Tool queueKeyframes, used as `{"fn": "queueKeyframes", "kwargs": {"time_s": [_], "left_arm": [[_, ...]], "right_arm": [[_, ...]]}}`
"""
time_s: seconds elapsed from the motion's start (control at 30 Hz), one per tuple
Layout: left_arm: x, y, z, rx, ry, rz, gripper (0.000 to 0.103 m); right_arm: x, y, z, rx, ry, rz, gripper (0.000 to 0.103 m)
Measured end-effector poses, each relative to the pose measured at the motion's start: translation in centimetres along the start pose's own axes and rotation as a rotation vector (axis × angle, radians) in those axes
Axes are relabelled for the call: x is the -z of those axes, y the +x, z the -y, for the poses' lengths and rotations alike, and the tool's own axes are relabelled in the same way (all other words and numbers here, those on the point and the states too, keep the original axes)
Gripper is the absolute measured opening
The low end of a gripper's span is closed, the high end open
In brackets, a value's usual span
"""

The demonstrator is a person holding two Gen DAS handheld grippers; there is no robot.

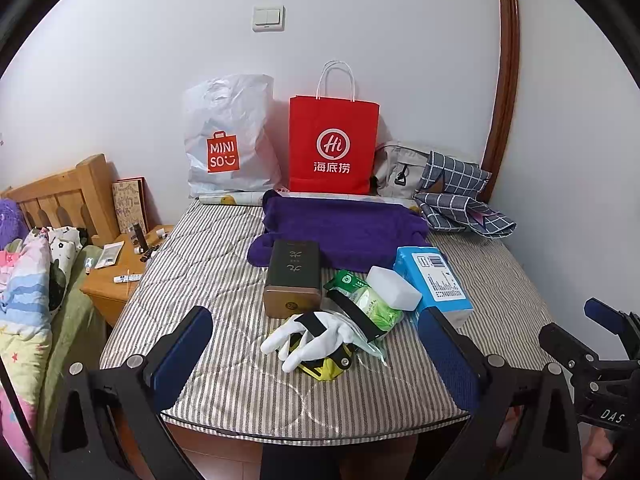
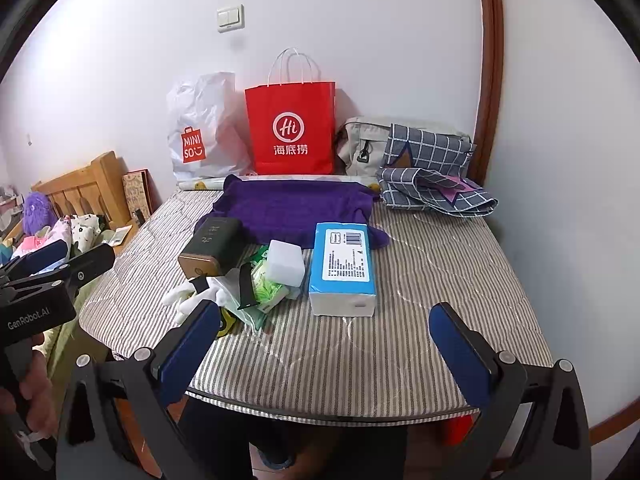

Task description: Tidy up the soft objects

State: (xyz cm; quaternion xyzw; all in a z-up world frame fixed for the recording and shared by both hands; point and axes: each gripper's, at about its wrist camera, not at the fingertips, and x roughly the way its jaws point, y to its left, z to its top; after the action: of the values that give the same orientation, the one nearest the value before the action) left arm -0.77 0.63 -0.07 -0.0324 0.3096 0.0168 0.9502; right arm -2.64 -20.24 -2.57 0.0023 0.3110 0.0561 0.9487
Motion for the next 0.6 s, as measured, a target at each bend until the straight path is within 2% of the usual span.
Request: {"fn": "queueKeyframes", "kwargs": {"time_s": [0.6], "left_arm": [[0.03,-0.01,0.35,0.000,0.001,-0.001,0.103]], "right_arm": [[0.18,0.19,0.09,-0.009,0.007,0.004,0.103]]}}
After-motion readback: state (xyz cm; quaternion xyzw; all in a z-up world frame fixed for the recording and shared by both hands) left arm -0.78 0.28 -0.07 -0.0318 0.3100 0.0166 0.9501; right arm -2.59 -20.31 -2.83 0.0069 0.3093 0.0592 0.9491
